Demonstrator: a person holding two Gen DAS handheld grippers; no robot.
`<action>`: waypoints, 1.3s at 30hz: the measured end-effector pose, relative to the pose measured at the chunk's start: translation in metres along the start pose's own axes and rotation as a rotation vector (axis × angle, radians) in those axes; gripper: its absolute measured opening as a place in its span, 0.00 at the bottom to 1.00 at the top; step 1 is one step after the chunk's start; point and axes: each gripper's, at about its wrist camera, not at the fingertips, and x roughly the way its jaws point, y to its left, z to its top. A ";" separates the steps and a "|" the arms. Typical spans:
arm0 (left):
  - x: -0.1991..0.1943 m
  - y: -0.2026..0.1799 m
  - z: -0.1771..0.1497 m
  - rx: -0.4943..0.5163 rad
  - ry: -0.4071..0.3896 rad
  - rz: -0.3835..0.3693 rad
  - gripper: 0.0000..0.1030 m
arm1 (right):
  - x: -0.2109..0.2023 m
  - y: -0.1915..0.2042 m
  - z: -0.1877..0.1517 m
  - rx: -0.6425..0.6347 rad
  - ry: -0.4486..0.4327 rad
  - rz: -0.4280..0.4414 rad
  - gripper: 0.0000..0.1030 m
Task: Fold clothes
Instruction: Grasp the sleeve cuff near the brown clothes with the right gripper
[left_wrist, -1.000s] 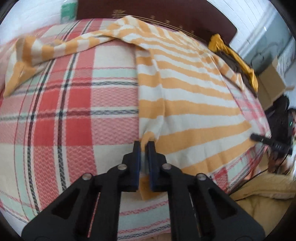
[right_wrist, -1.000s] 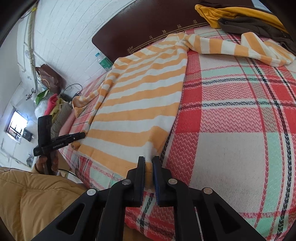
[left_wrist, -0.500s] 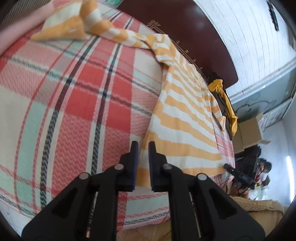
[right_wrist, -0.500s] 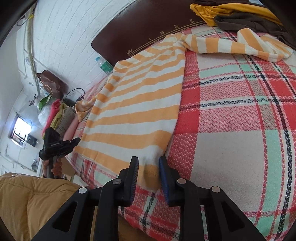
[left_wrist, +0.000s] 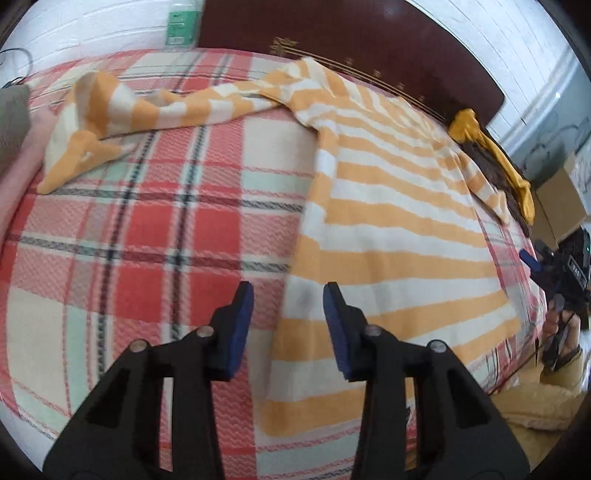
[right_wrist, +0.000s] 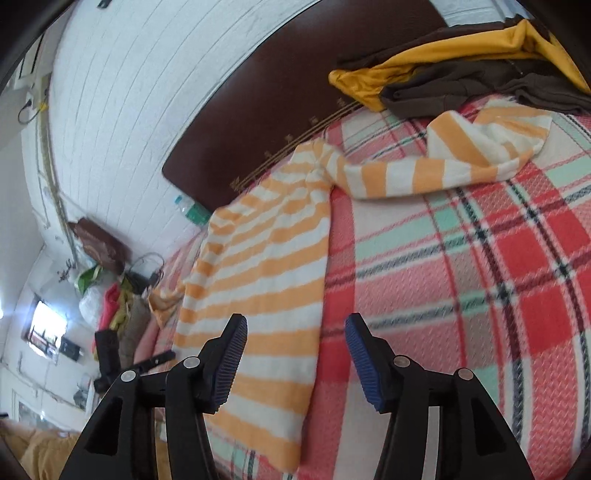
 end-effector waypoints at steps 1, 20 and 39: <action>-0.001 0.001 0.003 -0.006 -0.004 0.012 0.41 | 0.000 -0.007 0.010 0.026 -0.027 -0.017 0.59; 0.046 -0.099 0.073 0.181 0.005 -0.127 0.54 | -0.001 -0.122 0.078 0.489 -0.361 -0.119 0.61; 0.090 -0.167 0.089 0.268 0.125 -0.266 0.66 | -0.008 -0.146 0.097 0.572 -0.368 -0.185 0.63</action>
